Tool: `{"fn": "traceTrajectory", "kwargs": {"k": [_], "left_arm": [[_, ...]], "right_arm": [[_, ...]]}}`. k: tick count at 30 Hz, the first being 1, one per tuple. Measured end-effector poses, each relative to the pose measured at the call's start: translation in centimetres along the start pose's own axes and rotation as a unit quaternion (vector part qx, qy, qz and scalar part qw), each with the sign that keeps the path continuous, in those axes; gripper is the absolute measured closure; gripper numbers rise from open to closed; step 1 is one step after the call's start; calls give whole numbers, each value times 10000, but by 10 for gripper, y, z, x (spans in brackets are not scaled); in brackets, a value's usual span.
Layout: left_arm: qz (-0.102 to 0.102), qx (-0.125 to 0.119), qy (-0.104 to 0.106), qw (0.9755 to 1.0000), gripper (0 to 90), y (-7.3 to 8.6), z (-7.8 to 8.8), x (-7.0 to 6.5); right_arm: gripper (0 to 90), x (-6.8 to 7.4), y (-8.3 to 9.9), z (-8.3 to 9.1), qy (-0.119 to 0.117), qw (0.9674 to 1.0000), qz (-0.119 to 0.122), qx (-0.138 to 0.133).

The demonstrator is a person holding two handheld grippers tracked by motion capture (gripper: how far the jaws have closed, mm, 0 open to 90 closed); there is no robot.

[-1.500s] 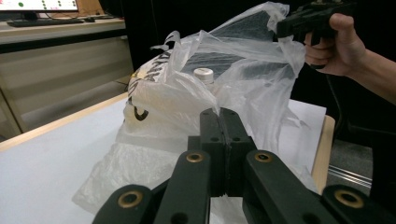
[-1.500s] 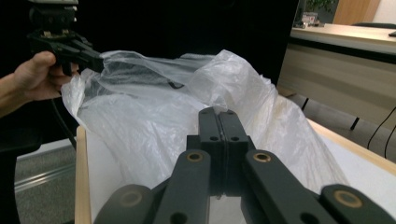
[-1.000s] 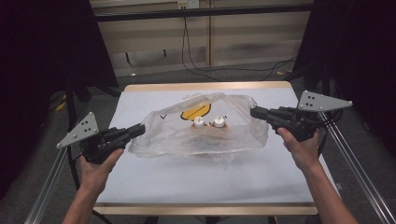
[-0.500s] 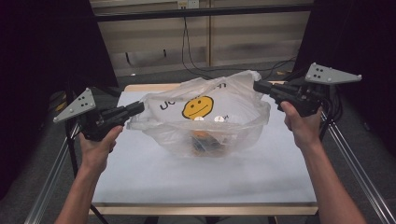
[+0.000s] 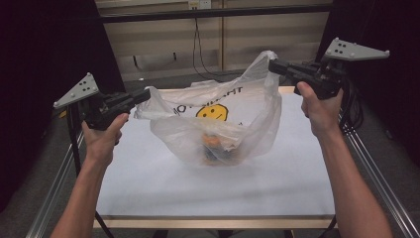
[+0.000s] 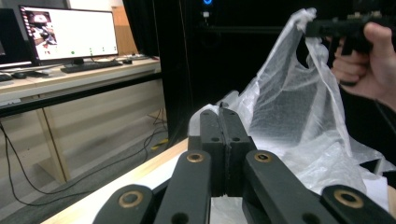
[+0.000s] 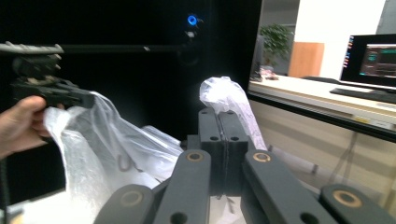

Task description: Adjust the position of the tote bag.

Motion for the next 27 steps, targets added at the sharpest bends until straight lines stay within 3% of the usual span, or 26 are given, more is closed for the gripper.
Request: {"fn": "traceTrajectory", "kwargs": {"k": [6, 14, 18, 27], "left_arm": [[24, 99, 2, 9999, 900, 5, -13, 4], [167, 336, 5, 9993, 900, 30, -19, 10], [219, 549, -12, 9983, 900, 47, -24, 12], [385, 749, 33, 9964, 900, 71, -32, 18]], "right_arm": [[900, -6, 0, -4, 41, 10000, -76, -18], [900, -11, 45, -4, 47, 9981, -306, 534], [900, -18, 58, -2, 139, 9970, -413, 635], [900, -25, 88, -3, 208, 9943, -623, 846]]}}
Point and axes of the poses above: each handheld gripper's, and its own axes: z roughly backward along the jaws, y roughly out of its underside, x roughly to its left, the point moved 8 cm from there along -z, roughly forward along the jaws, and after that the axes turned 2 degrees about -x, right-handed, at the moved point
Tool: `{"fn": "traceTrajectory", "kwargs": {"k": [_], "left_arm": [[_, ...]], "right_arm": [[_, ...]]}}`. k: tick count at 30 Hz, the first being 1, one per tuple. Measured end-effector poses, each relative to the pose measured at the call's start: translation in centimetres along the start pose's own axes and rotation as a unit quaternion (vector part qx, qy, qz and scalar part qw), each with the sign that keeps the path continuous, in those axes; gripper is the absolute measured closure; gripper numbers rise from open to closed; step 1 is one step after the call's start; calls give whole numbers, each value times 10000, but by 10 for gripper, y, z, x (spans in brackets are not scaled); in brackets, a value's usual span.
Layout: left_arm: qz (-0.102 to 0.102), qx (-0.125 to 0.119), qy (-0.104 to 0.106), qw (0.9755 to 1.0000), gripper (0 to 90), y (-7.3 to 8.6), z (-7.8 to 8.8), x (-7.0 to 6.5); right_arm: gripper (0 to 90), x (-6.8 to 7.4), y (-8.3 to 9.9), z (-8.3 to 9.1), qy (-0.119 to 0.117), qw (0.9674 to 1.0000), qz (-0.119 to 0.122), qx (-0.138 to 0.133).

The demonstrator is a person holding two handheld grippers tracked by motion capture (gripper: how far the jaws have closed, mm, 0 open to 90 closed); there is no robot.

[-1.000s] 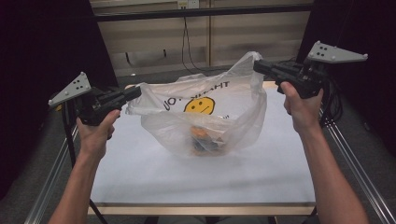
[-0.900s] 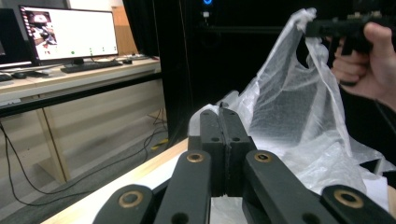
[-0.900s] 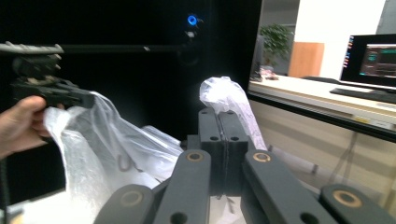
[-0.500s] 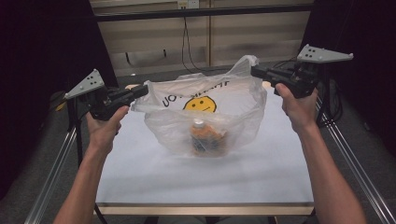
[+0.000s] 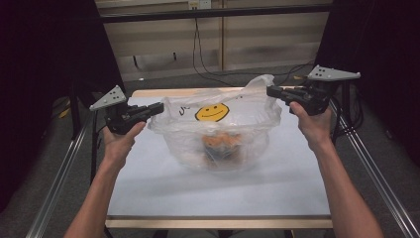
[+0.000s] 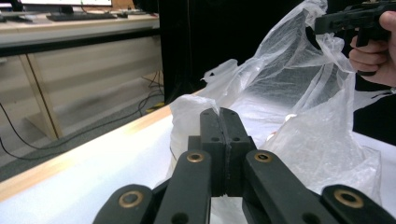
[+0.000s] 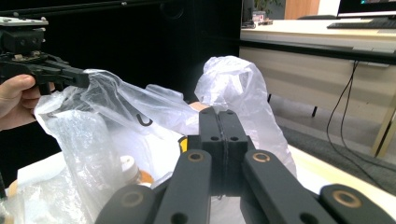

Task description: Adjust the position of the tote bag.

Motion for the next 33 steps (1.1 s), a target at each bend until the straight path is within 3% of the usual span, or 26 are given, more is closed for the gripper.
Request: {"fn": "traceTrajectory", "kwargs": {"k": [9, 19, 26, 29, 33], "left_arm": [[199, 174, 106, 9996, 900, 27, -9, 3], [146, 581, 240, 9979, 900, 52, -21, -2], [106, 834, 294, 9960, 900, 68, -25, -5], [198, 927, 306, 9950, 900, 77, -28, -3], [158, 1067, 247, 9939, 900, 90, -31, 0]], "right_arm": [[900, -7, 33, -6, 19, 9996, -246, 155], [900, -12, 72, -9, 15, 9980, -510, 361], [900, -9, 87, -6, 15, 9977, -463, 499], [900, -12, 94, -6, 59, 9970, -467, 614], [900, -17, 102, -6, 115, 9963, -475, 706]]}}
Point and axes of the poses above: each handheld gripper's, and its own axes: z roughly backward along the jaws, y roughly out of its underside, x roughly to its left, the point moved 8 cm from there along -z, roughly forward along the jaws, and after that the axes turned 2 degrees about -x, right-handed, at the moved point
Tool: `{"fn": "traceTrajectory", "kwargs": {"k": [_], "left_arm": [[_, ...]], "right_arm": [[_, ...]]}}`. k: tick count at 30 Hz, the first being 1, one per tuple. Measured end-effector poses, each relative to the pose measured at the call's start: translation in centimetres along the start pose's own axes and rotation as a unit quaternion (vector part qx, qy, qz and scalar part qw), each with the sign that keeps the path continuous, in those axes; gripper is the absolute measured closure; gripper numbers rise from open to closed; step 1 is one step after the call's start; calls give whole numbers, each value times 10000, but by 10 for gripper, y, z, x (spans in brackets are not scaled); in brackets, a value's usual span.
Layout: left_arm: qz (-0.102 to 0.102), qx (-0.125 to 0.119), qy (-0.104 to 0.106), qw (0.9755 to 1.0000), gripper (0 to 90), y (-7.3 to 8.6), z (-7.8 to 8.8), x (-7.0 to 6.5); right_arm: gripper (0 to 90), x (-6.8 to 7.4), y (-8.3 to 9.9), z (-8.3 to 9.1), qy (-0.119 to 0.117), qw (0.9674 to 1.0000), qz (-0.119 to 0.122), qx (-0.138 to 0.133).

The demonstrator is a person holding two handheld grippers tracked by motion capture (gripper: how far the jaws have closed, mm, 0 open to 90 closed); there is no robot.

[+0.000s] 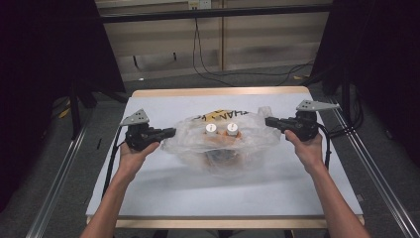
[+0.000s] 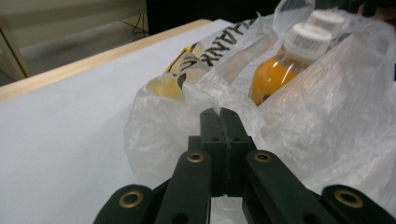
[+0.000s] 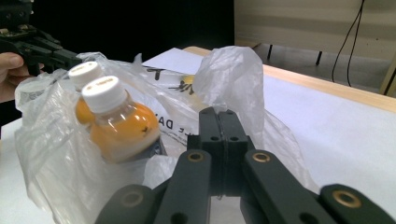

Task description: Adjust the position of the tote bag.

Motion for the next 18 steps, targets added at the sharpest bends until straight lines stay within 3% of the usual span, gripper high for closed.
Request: {"fn": "traceTrajectory", "kwargs": {"k": [3, 7, 13, 18], "left_arm": [[55, 28, 17, 10000, 900, 8, -2, 2], [155, 7, 54, 9999, 900, 13, 0, 4], [114, 297, 34, 9995, 900, 28, -4, 4], [57, 677, -110, 9976, 900, 46, -12, 10]], "right_arm": [[900, -4, 4, 1, 6, 10000, -51, 10], [900, -6, 16, -2, 103, 9996, 27, 266], [900, -11, 30, -4, 96, 9990, -38, 432], [900, -14, 39, -7, 152, 9980, -45, 604]]}}
Point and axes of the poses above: each handheld gripper's, and its own axes: z roughly backward along the jaws, y roughly out of its underside, x roughly to its left, the point moved 8 cm from there along -z, roughly forward along the jaws, and after that the axes turned 2 degrees about -x, right-handed, at the moved point
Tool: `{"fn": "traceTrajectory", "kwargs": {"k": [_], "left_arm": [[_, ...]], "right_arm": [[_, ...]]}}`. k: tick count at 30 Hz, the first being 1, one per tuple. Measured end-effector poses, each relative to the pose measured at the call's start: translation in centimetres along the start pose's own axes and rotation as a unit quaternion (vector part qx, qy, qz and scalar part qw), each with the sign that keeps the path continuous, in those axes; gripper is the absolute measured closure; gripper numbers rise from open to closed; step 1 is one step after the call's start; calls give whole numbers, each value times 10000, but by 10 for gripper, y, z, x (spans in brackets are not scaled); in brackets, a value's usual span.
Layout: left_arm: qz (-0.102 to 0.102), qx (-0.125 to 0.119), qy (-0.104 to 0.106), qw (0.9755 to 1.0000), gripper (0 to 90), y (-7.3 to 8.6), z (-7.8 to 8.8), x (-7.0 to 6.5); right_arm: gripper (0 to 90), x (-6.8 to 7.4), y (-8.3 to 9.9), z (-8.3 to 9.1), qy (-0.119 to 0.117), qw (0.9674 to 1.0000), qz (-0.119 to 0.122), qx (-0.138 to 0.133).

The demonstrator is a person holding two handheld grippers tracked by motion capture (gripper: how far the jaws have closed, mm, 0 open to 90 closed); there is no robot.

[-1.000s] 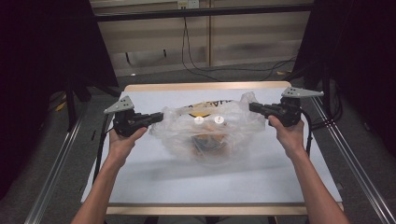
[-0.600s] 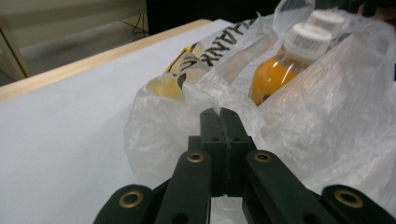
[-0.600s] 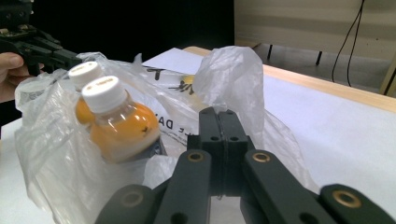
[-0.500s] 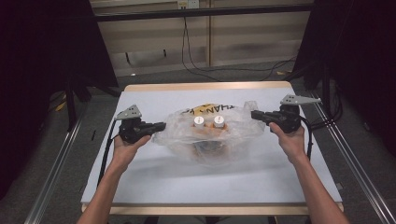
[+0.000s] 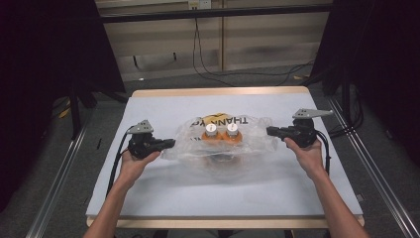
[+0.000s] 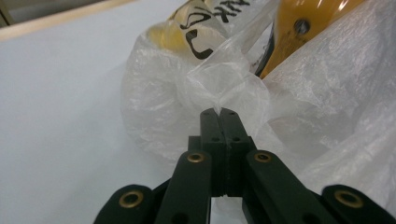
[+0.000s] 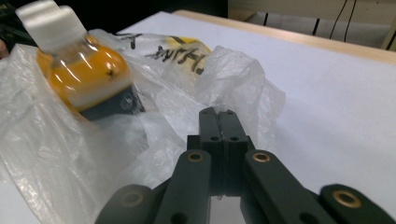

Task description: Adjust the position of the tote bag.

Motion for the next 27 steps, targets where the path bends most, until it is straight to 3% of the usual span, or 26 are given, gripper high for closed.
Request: {"fn": "traceTrajectory", "kwargs": {"k": [4, 14, 20, 27], "left_arm": [[22, 194, -54, 9998, 900, 10, -3, 5], [79, 552, -138, 9983, 900, 32, -15, 15], [126, 656, -245, 9975, 900, 41, -17, 23], [182, 759, -512, 9956, 900, 50, -13, 34]], "right_arm": [[900, -8, 16, -11, 99, 9995, -11, 311], [900, -23, 40, -24, 370, 9964, 64, 765], [900, -39, 52, -25, 625, 9933, 35, 976], [900, -60, 61, -17, 909, 9898, -73, 1097]]}}
Point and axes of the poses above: each handheld gripper's, and its own axes: z roughly backward along the jaws, y roughly out of its underside, x roughly to its left, the point moved 8 cm from there along -z, roughly forward along the jaws, and after that the axes turned 2 degrees about -x, right-handed, at the moved point
